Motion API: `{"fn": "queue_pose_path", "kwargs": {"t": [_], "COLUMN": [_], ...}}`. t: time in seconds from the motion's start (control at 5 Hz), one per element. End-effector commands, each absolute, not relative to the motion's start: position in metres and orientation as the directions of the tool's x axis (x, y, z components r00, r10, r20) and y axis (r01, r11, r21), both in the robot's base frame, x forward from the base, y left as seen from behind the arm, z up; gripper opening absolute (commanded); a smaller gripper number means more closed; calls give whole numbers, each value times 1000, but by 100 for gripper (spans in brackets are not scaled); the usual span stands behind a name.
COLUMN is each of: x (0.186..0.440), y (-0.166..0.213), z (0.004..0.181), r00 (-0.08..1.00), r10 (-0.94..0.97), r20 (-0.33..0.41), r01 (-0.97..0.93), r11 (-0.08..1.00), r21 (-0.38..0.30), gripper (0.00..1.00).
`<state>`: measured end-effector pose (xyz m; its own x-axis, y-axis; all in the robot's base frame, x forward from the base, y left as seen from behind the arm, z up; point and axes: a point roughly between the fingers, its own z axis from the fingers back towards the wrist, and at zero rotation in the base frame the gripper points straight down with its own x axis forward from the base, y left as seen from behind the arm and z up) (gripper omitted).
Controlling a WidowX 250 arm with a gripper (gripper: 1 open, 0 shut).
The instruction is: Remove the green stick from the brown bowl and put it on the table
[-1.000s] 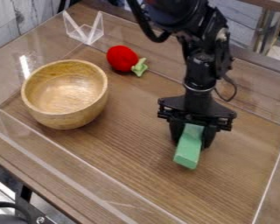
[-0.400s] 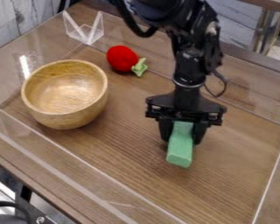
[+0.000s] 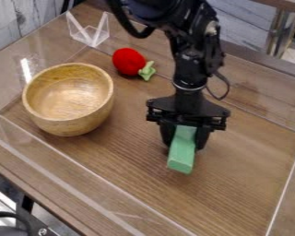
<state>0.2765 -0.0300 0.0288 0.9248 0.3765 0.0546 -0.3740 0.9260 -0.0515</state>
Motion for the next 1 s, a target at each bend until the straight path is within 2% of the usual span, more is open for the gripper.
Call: {"fn": "queue_pose_path", "kwargs": {"t": [0.0, 0.4, 0.6, 0.8], "x": [287, 292, 292, 295], "y": [-27, -31, -37, -31], "z": [48, 59, 61, 57], "r00": [932, 963, 979, 986], "r10": [351, 252, 183, 141], "r20": [91, 91, 90, 88], "r01": [-346, -246, -177, -136], "r11": [936, 967, 982, 989], "r21": [-66, -66, -68, -66], "gripper": [0, 0, 100, 0]}}
